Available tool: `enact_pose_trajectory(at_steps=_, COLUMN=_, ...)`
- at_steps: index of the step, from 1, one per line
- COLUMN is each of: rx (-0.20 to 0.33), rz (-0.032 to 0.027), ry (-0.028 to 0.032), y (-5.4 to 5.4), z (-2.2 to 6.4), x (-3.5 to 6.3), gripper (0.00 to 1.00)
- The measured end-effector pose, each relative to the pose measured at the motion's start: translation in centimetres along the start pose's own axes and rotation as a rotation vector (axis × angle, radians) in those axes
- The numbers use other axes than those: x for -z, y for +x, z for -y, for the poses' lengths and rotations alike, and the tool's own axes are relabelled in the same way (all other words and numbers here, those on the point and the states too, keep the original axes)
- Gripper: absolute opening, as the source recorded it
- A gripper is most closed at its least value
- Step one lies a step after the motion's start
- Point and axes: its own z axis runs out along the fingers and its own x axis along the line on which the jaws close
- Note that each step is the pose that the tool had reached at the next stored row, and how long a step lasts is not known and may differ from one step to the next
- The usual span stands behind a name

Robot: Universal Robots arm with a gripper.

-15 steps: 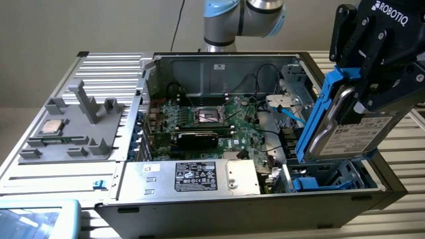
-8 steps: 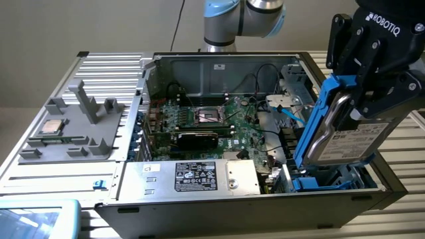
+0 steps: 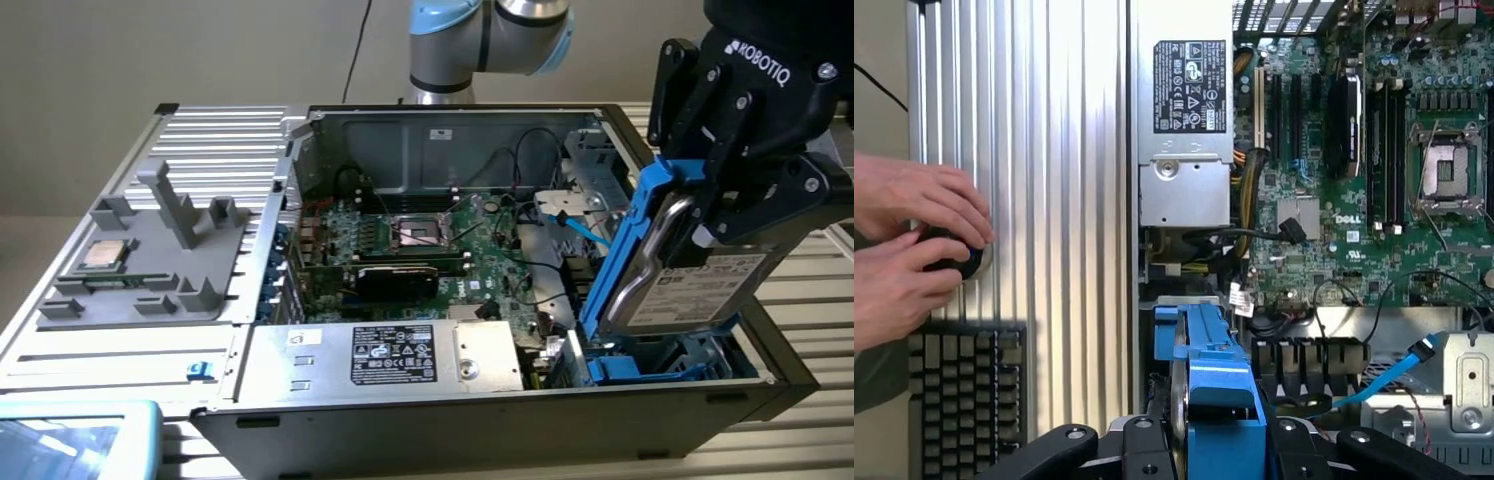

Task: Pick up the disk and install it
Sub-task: 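Insert the disk into the insertion slot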

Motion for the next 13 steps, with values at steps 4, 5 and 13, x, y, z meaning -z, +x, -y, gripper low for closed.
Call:
enact_pose_trajectory(at_steps=4, rx=0.000, rz=0.0002, ry=-0.0033, y=-0.02, z=0.36, x=-0.06, gripper=0.37)
enact_pose_trajectory(at_steps=5, rx=0.000, rz=0.0003, ry=-0.0041, y=-0.03, z=0.40, x=-0.07, gripper=0.37)
enact_pose_trajectory(at_steps=13, rx=0.000, rz=0.0009, ry=-0.0050, y=-0.03, z=0.46, x=-0.09, gripper=0.37)
